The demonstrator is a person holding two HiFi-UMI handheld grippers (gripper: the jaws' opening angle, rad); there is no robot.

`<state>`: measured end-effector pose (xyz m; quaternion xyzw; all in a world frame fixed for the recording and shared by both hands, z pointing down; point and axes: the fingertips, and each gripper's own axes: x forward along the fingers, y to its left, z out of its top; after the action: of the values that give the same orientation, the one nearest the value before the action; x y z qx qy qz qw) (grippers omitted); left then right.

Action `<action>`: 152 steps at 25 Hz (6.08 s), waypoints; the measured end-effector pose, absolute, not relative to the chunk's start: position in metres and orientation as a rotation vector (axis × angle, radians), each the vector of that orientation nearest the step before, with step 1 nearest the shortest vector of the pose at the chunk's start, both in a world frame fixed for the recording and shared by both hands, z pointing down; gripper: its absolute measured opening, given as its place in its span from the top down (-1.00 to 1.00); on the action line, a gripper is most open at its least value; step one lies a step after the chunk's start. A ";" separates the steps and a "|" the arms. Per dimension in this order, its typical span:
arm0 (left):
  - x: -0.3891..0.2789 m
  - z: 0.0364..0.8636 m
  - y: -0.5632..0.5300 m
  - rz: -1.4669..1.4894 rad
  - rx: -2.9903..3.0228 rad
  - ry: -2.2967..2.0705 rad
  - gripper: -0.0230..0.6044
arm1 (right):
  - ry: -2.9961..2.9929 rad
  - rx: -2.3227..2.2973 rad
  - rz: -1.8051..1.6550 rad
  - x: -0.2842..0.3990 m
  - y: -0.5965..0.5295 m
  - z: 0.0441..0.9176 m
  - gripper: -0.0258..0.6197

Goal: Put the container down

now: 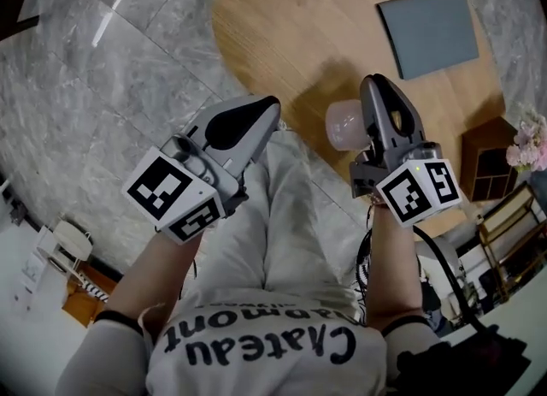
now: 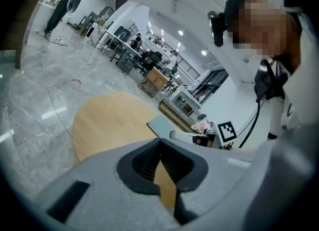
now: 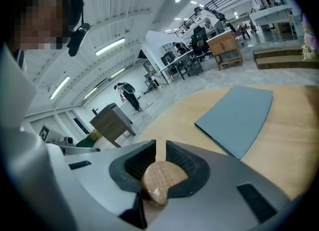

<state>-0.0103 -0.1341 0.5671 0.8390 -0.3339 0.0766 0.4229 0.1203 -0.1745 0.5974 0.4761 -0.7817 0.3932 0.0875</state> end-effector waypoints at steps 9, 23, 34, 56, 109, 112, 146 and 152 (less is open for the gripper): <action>-0.002 0.618 -0.126 0.188 2.063 -0.804 0.88 | -2.285 1.487 1.159 0.137 -0.171 0.644 0.73; 0.010 0.626 -0.134 0.200 2.076 -0.770 0.88 | -2.275 1.525 1.059 0.143 -0.187 0.649 0.73; 0.008 0.626 -0.134 0.180 2.073 -0.764 0.88 | -2.308 1.406 0.804 0.117 -0.182 0.638 0.72; 0.008 0.631 -0.115 0.177 2.082 -0.749 0.88 | -2.290 1.359 0.399 0.095 -0.165 0.631 0.72; -0.015 0.643 -0.078 0.157 2.105 -0.766 0.88 | -2.206 1.301 -0.018 0.061 -0.142 0.634 0.70; -0.016 0.645 -0.078 0.155 2.099 -0.768 0.88 | -2.196 1.322 -0.021 0.062 -0.143 0.634 0.70; 0.006 0.640 -0.098 0.071 2.121 -0.667 0.88 | -2.205 1.458 -0.039 0.066 -0.144 0.631 0.65; 0.005 0.637 -0.109 0.104 2.100 -0.674 0.88 | -2.194 1.456 -0.018 0.065 -0.145 0.631 0.63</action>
<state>0.0045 -0.1086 0.6371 0.8495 -0.2725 0.0420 0.4499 0.0646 -0.1450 0.6314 0.5351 -0.8064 -0.0067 0.2517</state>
